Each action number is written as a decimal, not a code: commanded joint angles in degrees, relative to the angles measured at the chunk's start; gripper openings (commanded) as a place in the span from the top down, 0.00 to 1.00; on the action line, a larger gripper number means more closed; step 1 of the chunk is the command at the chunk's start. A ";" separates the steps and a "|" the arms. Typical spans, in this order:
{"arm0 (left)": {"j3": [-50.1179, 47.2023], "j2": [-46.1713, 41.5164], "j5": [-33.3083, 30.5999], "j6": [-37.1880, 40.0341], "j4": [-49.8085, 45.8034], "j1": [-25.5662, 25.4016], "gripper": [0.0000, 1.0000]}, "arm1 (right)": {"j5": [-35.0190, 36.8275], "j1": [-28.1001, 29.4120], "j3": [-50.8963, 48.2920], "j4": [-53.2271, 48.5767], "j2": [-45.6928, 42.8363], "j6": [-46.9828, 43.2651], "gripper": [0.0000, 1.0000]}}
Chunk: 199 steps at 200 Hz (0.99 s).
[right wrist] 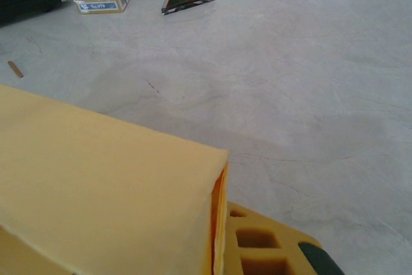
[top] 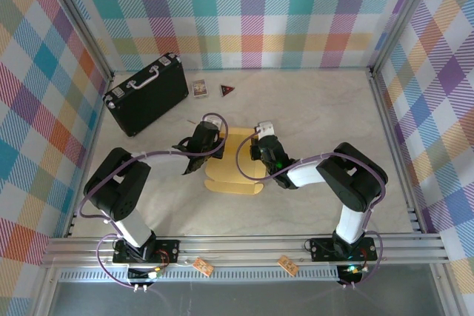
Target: Fold the paper box
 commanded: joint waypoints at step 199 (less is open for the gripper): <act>-6.08 -0.31 -0.65 -5.28 4.98 -0.54 0.69 | -1.86 -0.22 0.48 -1.00 -0.89 1.85 1.00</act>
